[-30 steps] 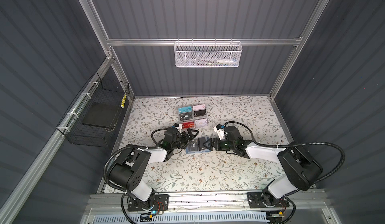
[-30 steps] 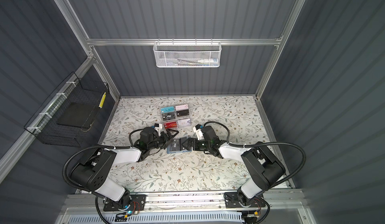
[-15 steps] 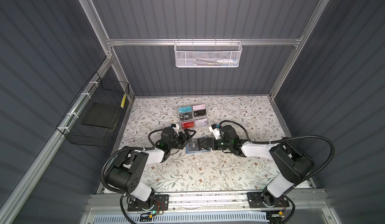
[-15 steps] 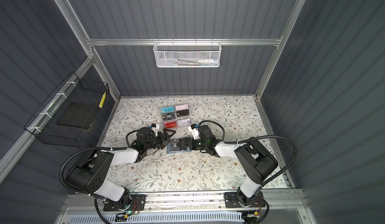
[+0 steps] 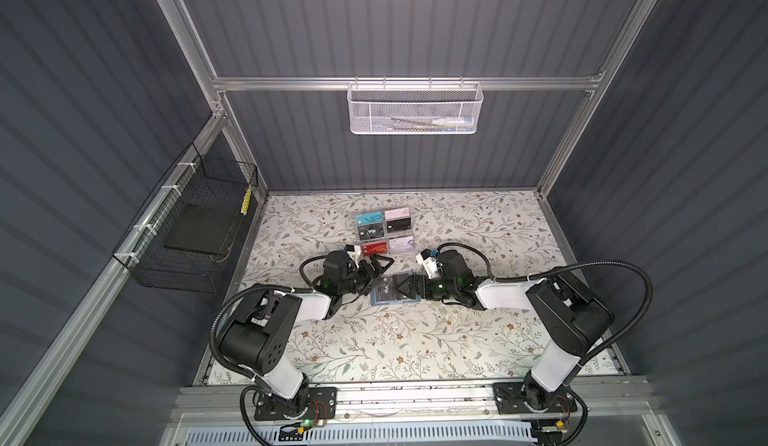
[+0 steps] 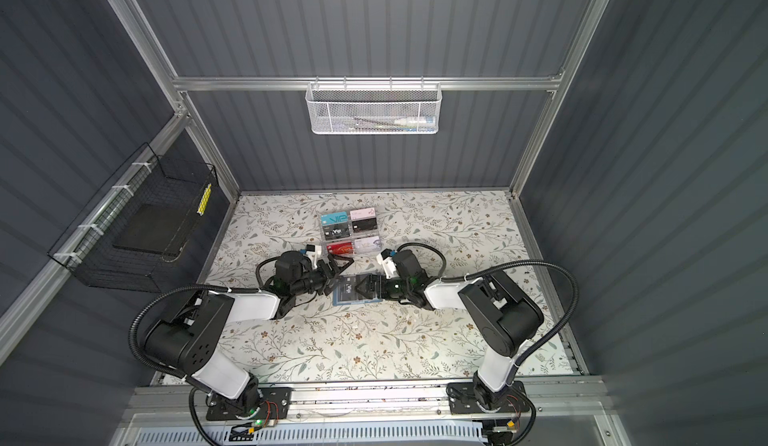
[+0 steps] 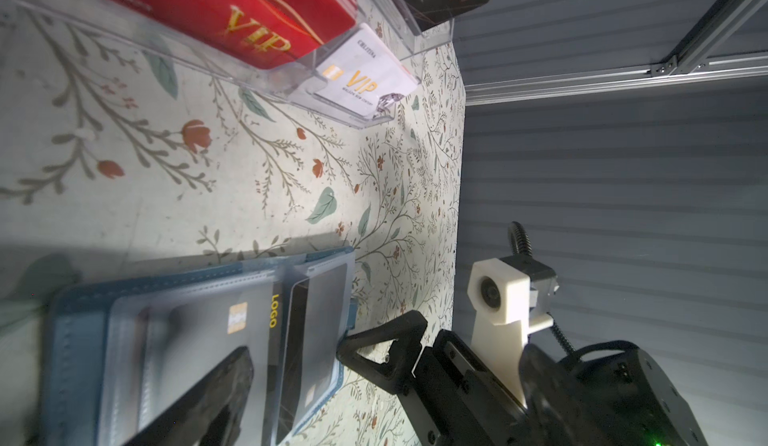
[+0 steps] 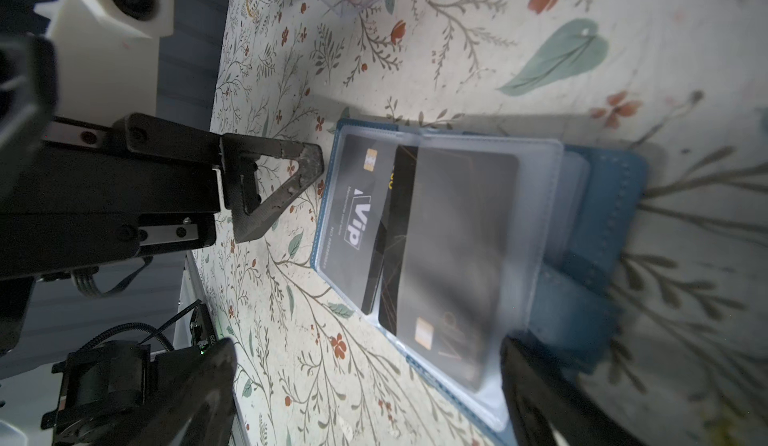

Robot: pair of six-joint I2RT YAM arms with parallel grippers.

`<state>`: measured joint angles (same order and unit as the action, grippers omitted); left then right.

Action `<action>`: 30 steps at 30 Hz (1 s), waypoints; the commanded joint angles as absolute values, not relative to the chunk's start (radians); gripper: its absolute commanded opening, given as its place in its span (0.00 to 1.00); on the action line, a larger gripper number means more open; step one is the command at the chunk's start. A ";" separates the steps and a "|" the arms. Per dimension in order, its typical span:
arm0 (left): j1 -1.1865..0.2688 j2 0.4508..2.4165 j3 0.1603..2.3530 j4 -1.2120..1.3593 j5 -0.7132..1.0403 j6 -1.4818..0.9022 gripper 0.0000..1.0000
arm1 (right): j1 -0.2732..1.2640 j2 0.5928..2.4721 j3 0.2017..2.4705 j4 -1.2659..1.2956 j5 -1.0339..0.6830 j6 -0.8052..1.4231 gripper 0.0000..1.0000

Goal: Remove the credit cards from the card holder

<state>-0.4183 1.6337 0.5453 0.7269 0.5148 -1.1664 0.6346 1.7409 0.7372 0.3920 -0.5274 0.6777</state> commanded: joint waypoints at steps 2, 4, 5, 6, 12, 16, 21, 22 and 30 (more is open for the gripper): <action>-0.420 1.665 0.565 0.776 0.541 -1.192 1.00 | 0.628 1.770 0.750 0.366 -0.517 0.696 0.99; -0.421 1.679 0.561 0.795 0.541 -1.200 1.00 | 0.627 1.780 0.750 0.374 -0.522 0.705 0.99; -0.422 1.685 0.559 0.810 0.543 -1.209 1.00 | 0.628 1.785 0.752 0.373 -0.523 0.707 0.99; -0.425 1.694 0.559 0.824 0.546 -1.216 1.00 | 0.628 1.789 0.755 0.374 -0.527 0.709 0.99; -0.442 1.728 0.572 0.845 0.541 -1.224 1.00 | 0.628 1.804 0.755 0.383 -0.535 0.722 0.99; -0.446 1.755 0.571 0.871 0.543 -1.234 1.00 | 0.629 1.803 0.753 0.385 -0.533 0.726 0.99; -0.448 1.789 0.572 0.918 0.546 -1.249 0.98 | 0.628 1.808 0.752 0.396 -0.542 0.735 0.99; -0.448 1.793 0.571 0.924 0.546 -1.252 0.98 | 0.627 1.811 0.750 0.397 -0.542 0.737 0.99; -0.451 1.837 0.573 0.966 0.543 -1.260 0.92 | 0.629 1.832 0.752 0.425 -0.561 0.756 0.99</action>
<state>-0.4446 1.8118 0.5564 0.9447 0.5335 -1.2541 0.6292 1.7912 0.7540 0.4679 -0.5663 0.7410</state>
